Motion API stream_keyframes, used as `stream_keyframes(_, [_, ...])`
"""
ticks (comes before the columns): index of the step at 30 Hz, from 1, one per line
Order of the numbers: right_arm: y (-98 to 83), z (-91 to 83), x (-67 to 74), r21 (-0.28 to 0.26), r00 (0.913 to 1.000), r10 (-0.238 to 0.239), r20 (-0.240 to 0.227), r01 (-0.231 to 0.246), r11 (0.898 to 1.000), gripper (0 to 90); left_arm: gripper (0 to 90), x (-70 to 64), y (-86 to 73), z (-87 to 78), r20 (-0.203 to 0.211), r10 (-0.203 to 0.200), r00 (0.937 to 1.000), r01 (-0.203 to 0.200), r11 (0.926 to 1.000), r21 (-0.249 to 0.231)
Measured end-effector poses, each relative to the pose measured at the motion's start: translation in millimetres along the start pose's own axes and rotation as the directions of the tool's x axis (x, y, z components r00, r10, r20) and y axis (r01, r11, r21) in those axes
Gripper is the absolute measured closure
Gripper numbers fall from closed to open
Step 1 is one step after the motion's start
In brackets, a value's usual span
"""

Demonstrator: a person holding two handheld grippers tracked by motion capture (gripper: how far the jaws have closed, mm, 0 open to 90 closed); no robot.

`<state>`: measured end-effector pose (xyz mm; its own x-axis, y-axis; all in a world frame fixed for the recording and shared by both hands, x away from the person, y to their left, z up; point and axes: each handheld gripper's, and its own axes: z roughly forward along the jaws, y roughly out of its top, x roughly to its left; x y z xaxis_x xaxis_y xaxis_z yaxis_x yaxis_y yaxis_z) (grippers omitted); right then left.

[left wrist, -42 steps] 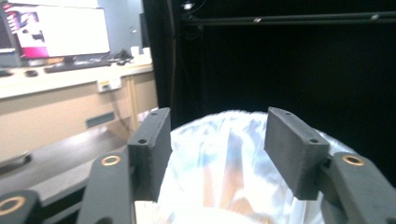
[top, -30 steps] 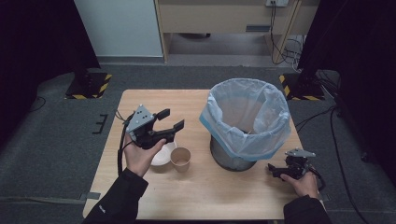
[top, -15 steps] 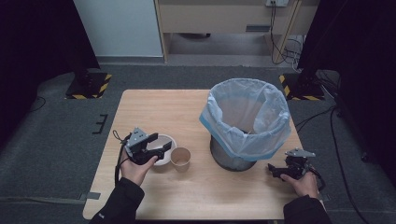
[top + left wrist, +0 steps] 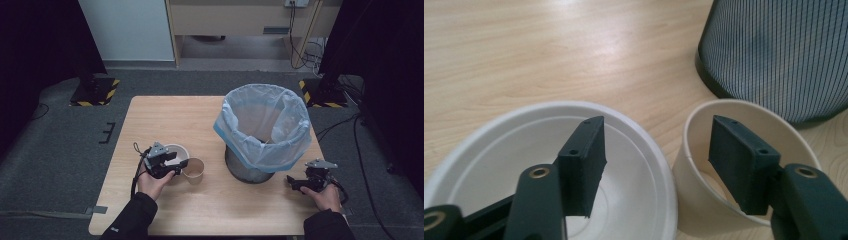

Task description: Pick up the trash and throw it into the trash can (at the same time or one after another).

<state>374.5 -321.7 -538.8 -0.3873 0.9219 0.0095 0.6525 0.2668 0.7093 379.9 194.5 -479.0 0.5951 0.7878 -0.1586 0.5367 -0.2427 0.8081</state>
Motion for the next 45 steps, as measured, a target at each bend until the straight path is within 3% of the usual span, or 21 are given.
stream_keyframes(7, [0.0,0.0,0.0,0.0,1.0,0.0,0.0,0.0,1.0,2.4,58.5,-2.6,-0.9,5.4,0.01,-0.01,0.9999,0.009,0.9982,0.06])
stream_keyframes(17, [0.0,0.0,0.0,0.0,1.0,0.0,0.0,0.0,1.0,2.4,79.7,-5.9,-0.6,7.8,0.032,-0.01,0.9994,0.007,0.9953,0.097])
stream_keyframes(29, [0.0,0.0,0.0,0.0,1.0,0.0,0.0,0.0,1.0,2.4,82.9,-10.3,4.5,1.1,0.055,-0.007,0.9984,0.003,0.997,0.077])
stream_keyframes(45, [0.0,0.0,0.0,0.0,1.0,0.0,-0.001,0.0,1.0,2.4,83.5,-18.9,18.1,-19.8,0.075,0.014,0.9971,-0.011,0.9994,-0.032])
